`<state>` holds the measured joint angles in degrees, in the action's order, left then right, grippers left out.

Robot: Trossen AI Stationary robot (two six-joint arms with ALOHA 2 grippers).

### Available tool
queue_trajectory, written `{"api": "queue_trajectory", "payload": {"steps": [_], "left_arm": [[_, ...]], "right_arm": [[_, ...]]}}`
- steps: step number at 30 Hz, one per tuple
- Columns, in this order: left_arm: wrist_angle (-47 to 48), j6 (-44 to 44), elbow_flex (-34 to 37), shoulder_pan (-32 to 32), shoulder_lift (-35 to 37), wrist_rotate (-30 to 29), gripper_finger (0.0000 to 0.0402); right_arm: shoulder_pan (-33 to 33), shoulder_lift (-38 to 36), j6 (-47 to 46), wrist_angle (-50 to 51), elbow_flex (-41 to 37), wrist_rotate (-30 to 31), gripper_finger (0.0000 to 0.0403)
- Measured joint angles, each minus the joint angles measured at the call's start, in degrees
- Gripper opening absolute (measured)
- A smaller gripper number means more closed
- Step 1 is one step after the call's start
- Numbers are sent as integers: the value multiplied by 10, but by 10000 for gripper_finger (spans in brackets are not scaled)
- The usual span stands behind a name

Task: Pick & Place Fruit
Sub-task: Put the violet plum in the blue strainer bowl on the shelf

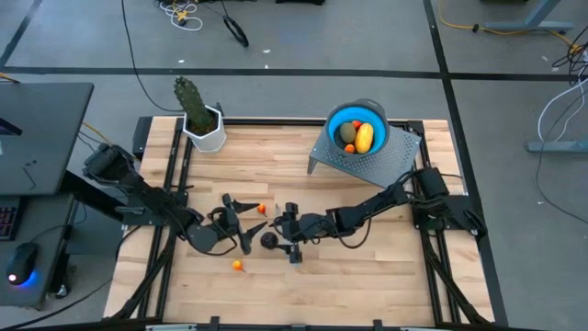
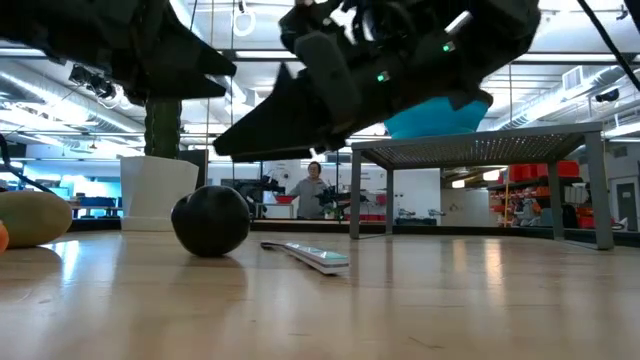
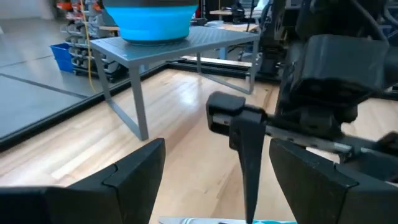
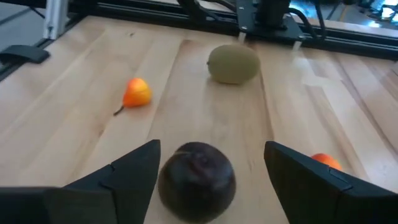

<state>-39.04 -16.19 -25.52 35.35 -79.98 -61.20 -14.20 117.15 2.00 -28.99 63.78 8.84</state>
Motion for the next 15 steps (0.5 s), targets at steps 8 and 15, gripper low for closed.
{"api": "queue_trajectory", "payload": {"steps": [8, 15], "left_arm": [[14, 5, 0, 9, 37, 8, 295], [36, -15, 0, 19, 43, 6, 295]], "right_arm": [[1, 36, -2, 0, 31, 0, 302], [3, 59, -2, -2, 34, 4, 302]]}}
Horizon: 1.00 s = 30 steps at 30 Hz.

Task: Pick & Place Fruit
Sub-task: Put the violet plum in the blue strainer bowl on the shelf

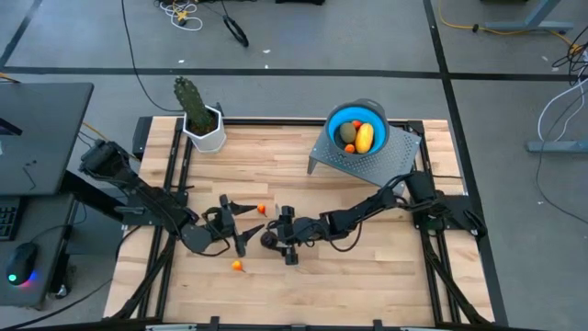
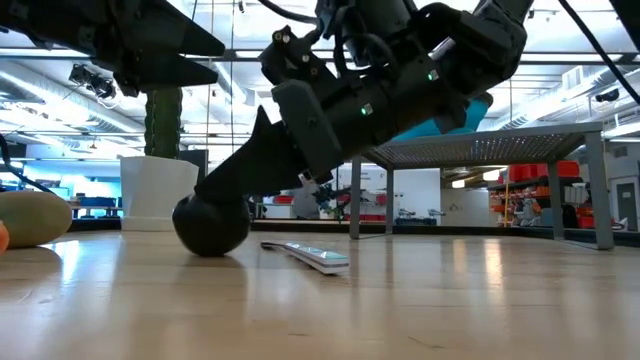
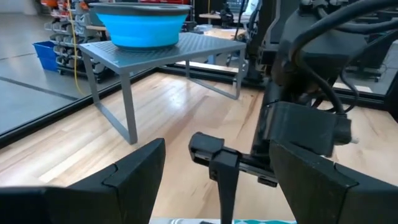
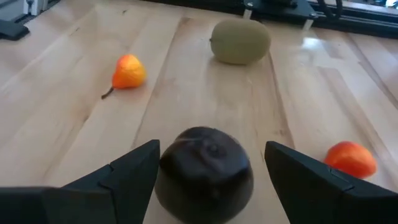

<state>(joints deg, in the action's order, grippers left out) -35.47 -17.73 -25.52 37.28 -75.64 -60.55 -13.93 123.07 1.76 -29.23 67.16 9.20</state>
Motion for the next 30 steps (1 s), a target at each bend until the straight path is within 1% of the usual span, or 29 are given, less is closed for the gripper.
{"api": "queue_trajectory", "payload": {"steps": [7, 12, 16, 30], "left_arm": [[8, -24, 0, 0, 0, 2, 295], [21, -33, 0, 0, 0, 2, 295], [25, -36, 0, 0, 0, 2, 295], [37, -45, 0, 0, -1, 2, 295]], "right_arm": [[2, 2, -8, -4, 0, 1, 302], [5, 29, -5, -24, 0, -3, 302], [7, 37, -4, -33, 1, -5, 301], [7, 37, -4, -36, 1, -3, 277]]}}
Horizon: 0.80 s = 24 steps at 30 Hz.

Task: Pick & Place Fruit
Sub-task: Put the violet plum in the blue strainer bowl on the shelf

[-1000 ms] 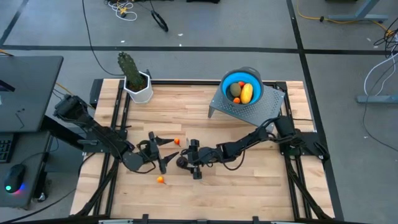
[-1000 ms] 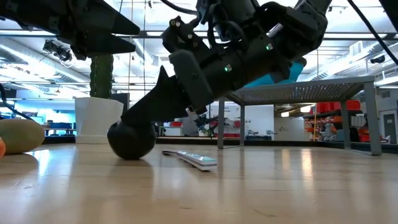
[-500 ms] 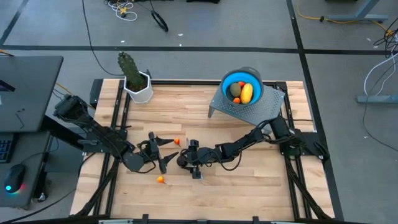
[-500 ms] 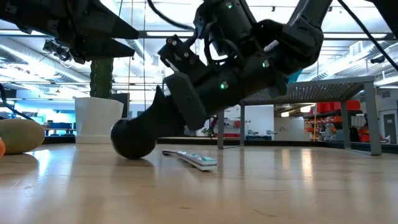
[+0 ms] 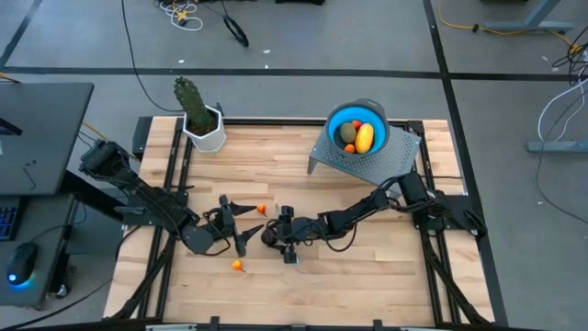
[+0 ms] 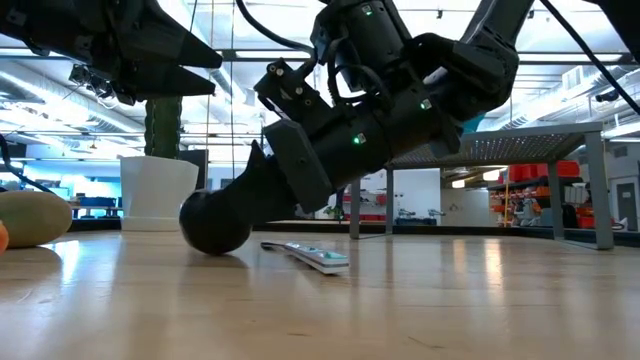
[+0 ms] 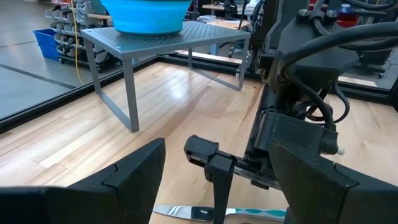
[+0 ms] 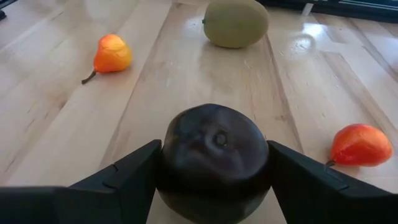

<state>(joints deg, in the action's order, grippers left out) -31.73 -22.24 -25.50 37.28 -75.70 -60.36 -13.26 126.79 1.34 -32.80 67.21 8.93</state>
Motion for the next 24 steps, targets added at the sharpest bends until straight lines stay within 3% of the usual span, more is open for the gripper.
{"api": "queue_trajectory", "payload": {"steps": [6, 15, 24], "left_arm": [[-3, 0, 0, 1, 0, 0, 295], [-8, 17, 0, 2, 17, 21, 295], [-20, 42, 0, 2, 18, 26, 295]], "right_arm": [[0, -41, 5, 71, -1, 3, 276], [0, -241, -15, 376, -1, 141, 275], [21, -448, 2, 573, -1, 280, 275]]}}
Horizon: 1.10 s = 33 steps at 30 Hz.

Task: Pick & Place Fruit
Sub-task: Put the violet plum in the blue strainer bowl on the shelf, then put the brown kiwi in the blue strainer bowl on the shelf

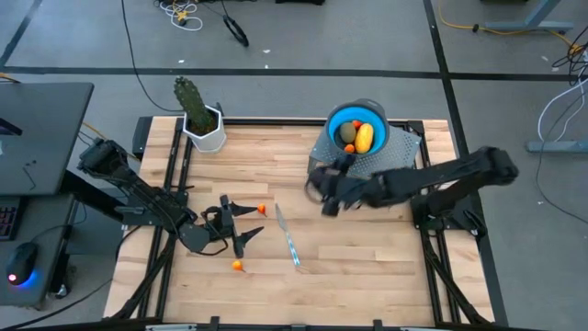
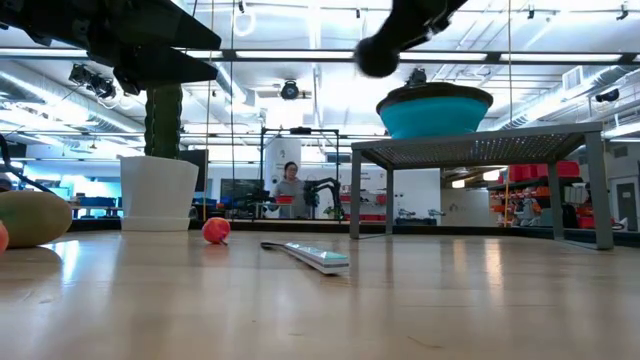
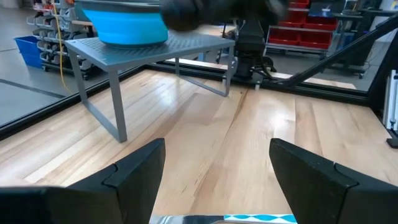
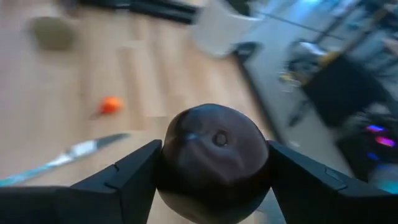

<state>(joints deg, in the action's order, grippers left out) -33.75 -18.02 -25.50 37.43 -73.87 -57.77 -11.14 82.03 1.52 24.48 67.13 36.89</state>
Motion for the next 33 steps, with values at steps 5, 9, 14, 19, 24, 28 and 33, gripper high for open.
{"api": "queue_trajectory", "payload": {"steps": [5, 9, 14, 19, 24, 28, 33], "left_arm": [[0, 1, 0, 0, 0, 2, 295], [0, 3, 0, 0, 0, 2, 295], [2, 5, 0, -1, 0, 1, 295], [4, 4, 0, -7, 0, 0, 295], [4, 4, 0, -9, 0, 4, 295], [4, 3, 0, -9, 0, 4, 295], [4, 3, 0, -9, 0, 4, 295]], "right_arm": [[55, -77, 18, 37, -9, 36, 275], [125, -109, 36, 47, -24, 36, 275], [215, -119, 51, 55, -26, 35, 275], [281, -119, 54, 49, -26, 33, 275], [322, -119, 28, 64, -26, 33, 286], [331, -119, 20, 77, -26, 3, 310], [332, -119, 19, 75, -26, -10, 338]]}}
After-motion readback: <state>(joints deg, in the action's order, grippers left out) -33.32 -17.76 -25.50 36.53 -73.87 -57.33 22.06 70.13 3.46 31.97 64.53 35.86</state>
